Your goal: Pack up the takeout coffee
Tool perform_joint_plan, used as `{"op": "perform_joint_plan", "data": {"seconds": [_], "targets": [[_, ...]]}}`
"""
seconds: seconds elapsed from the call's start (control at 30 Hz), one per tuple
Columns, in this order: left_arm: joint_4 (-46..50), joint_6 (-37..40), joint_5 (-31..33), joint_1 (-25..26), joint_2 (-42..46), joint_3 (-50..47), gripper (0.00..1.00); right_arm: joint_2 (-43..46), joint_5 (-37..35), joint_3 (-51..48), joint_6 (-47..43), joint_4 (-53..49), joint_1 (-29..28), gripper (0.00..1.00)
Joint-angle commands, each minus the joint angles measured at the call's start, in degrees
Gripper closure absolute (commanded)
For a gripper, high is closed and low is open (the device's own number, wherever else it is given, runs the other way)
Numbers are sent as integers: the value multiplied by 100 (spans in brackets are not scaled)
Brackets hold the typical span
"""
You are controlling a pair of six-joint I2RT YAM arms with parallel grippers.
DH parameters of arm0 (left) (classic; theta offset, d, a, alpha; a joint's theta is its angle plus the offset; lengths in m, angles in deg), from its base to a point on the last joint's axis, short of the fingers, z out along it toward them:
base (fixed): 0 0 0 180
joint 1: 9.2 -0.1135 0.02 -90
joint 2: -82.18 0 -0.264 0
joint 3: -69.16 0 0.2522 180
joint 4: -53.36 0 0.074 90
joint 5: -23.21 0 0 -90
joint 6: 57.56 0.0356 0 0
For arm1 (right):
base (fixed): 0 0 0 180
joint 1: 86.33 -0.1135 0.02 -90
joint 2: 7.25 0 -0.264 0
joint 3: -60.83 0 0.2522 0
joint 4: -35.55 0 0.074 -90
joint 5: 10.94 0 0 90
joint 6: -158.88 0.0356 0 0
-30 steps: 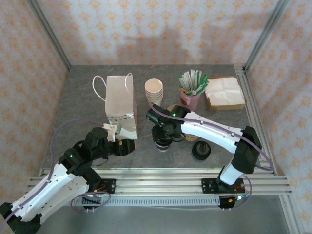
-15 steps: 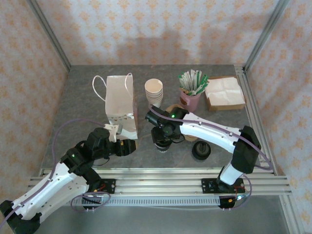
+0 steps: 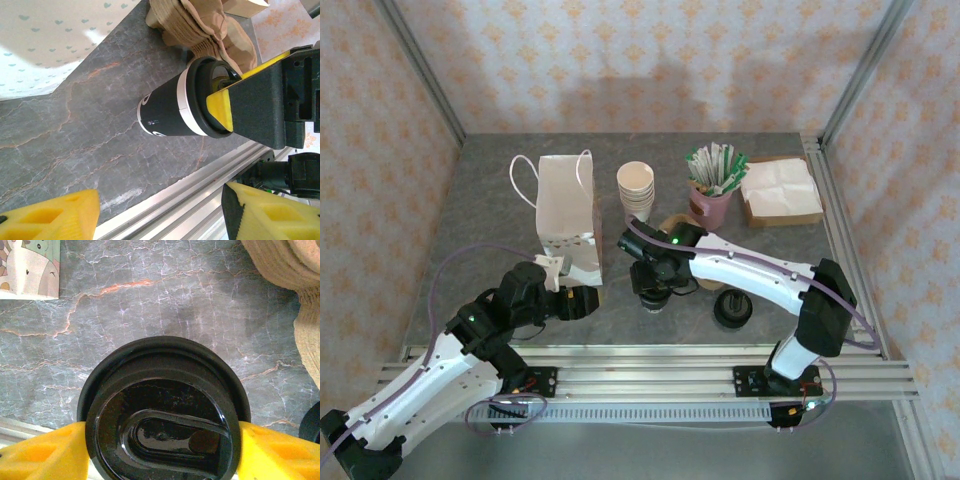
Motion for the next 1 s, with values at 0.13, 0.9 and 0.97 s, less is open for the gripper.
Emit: {"op": "perform_joint_plan", "data": {"seconds": [0.13, 0.9, 0.97], "targets": [[-165, -92, 176, 82, -29, -105, 33, -402, -100, -436, 180, -246, -234, 31], [-287, -121, 250, 168, -82, -199, 35, -1093, 191, -830, 69, -574, -498, 31], [-364, -154, 237, 187, -95, -237, 35, -1067, 66, -805, 98, -647, -498, 31]]}}
